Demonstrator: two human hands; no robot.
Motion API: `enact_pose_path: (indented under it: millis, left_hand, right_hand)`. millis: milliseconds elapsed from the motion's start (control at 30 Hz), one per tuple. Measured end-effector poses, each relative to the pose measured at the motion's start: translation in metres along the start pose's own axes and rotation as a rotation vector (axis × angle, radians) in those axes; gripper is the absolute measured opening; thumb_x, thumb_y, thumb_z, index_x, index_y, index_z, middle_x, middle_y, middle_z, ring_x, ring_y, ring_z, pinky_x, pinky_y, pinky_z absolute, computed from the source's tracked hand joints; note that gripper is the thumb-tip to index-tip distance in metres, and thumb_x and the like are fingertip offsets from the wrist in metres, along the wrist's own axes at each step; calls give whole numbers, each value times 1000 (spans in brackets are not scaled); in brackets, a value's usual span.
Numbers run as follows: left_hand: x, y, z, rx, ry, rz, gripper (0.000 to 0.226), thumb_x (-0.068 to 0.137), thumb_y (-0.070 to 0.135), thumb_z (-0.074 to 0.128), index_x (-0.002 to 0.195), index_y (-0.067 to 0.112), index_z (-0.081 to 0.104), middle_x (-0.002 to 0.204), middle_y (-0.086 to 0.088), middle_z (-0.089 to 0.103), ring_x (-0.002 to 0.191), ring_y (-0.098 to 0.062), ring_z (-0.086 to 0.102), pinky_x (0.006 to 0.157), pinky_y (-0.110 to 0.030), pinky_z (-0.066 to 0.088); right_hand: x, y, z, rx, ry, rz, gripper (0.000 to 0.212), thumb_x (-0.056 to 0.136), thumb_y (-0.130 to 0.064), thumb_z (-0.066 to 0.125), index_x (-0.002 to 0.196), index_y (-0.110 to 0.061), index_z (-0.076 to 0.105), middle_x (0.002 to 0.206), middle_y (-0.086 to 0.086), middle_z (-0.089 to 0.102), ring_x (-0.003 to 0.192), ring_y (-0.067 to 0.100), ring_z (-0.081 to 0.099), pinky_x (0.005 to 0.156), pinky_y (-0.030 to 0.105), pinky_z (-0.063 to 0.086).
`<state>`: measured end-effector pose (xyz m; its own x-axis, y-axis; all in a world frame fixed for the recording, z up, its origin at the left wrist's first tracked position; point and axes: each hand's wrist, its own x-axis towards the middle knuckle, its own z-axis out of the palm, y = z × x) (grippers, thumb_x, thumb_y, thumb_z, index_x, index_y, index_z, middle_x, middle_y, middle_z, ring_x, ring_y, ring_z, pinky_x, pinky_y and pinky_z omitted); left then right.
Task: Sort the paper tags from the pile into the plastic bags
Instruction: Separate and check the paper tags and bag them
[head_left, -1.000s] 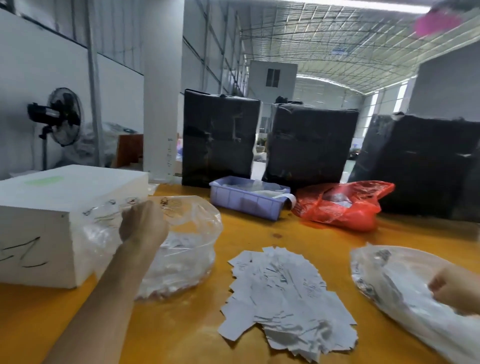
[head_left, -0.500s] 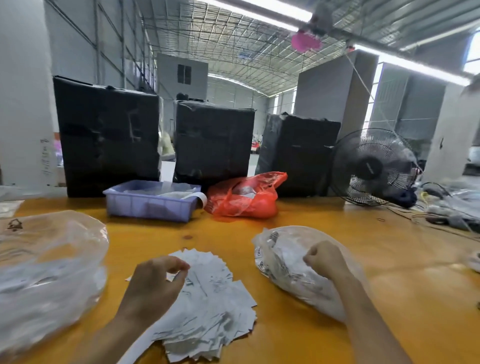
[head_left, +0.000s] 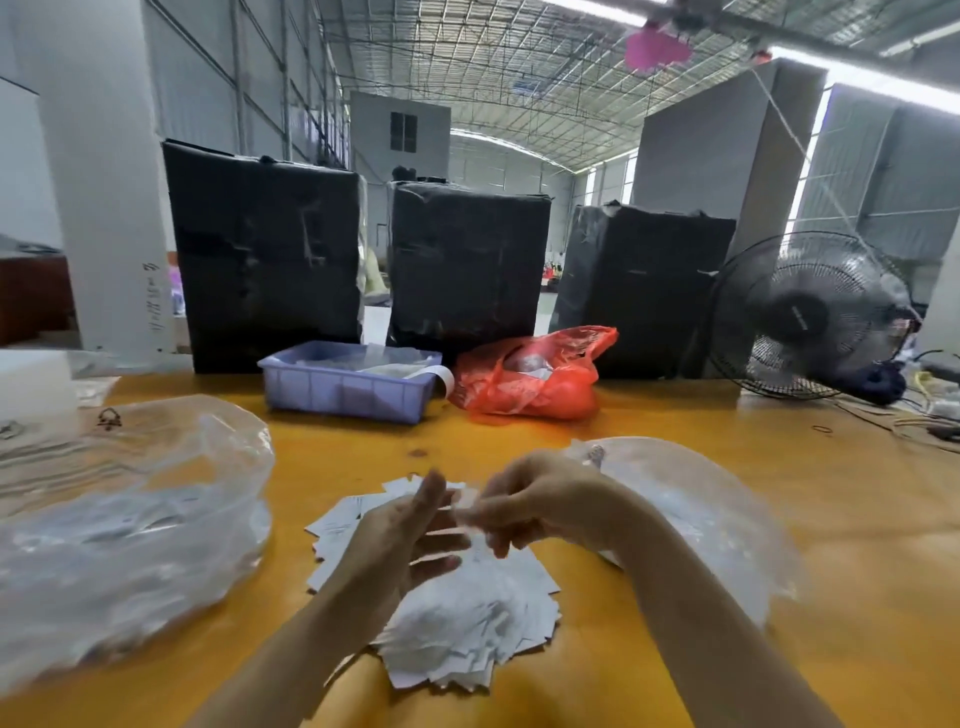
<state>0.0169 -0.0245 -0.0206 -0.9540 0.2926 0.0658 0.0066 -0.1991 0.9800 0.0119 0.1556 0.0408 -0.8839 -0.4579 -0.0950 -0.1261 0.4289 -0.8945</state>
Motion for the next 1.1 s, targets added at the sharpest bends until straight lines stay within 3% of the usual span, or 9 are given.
enact_pose_path:
  millis: [133, 233, 433, 533, 600, 700, 867, 1000, 1100]
  left_hand:
    - [-3, -1, -9, 147, 80, 90, 42, 64, 34, 83, 96, 9, 71, 86, -10, 74, 82, -25, 71, 75, -32, 58]
    - [0, -8, -17, 166, 229, 89, 7, 75, 10, 76, 82, 9, 73, 70, -3, 71, 68, -14, 65, 64, -23, 53]
    - [3, -10, -25, 133, 263, 55, 2, 77, 13, 75, 76, 12, 74, 62, 3, 66, 59, -8, 56, 60, -20, 47]
    - [7, -12, -29, 58, 410, 106, 5, 75, 10, 76, 73, 9, 71, 65, -2, 68, 66, -14, 61, 64, -22, 47]
    - [8, -14, -34, -19, 495, 110, 7, 75, 6, 75, 73, 5, 69, 69, -8, 68, 73, -22, 64, 67, -25, 48]
    - [8, -17, -42, -90, 555, 90, 11, 72, 3, 77, 73, 0, 66, 59, -8, 67, 75, -27, 64, 68, -31, 48]
    - [7, -16, -43, -119, 531, 95, 15, 70, -1, 78, 73, -1, 63, 45, -2, 58, 56, -19, 61, 79, -39, 51]
    - [6, -16, -36, -142, 499, 102, 19, 67, -5, 78, 76, 3, 63, 58, -6, 63, 59, -22, 57, 58, -29, 43]
    - [6, -15, -33, -110, 475, 77, 23, 69, -4, 78, 86, 5, 64, 72, -10, 69, 56, -15, 60, 53, -23, 39]
  right_hand:
    - [15, 7, 24, -83, -35, 45, 14, 78, -9, 74, 87, 1, 69, 72, 7, 68, 64, 10, 65, 61, 19, 48]
    - [20, 10, 30, 8, 107, 39, 17, 76, 0, 74, 89, -5, 64, 73, 9, 68, 62, 12, 66, 57, 17, 48]
    - [31, 15, 38, 81, 317, -54, 21, 79, 0, 71, 95, -5, 60, 70, 8, 72, 60, 13, 67, 53, 18, 48]
    - [38, 25, 33, -215, 590, -127, 14, 85, 1, 59, 98, -3, 62, 82, 11, 73, 66, 17, 67, 56, 21, 50]
    - [41, 36, 30, -430, 653, -134, 19, 87, 2, 52, 101, -3, 64, 91, 12, 72, 79, 22, 67, 69, 29, 54]
    - [45, 51, 34, -617, 561, -59, 27, 91, -2, 50, 115, -4, 62, 111, 11, 68, 102, 23, 62, 86, 31, 49]
    - [51, 63, 40, -559, 408, 67, 59, 84, -15, 69, 138, -12, 46, 136, 7, 52, 120, 18, 50, 79, 15, 33]
    - [52, 68, 35, -584, 445, 7, 60, 80, -8, 74, 135, -8, 50, 122, 7, 53, 101, 15, 50, 65, 4, 37]
    - [49, 70, 28, -698, 396, -57, 54, 82, 4, 65, 132, -13, 54, 131, 3, 48, 120, 18, 45, 88, 9, 35]
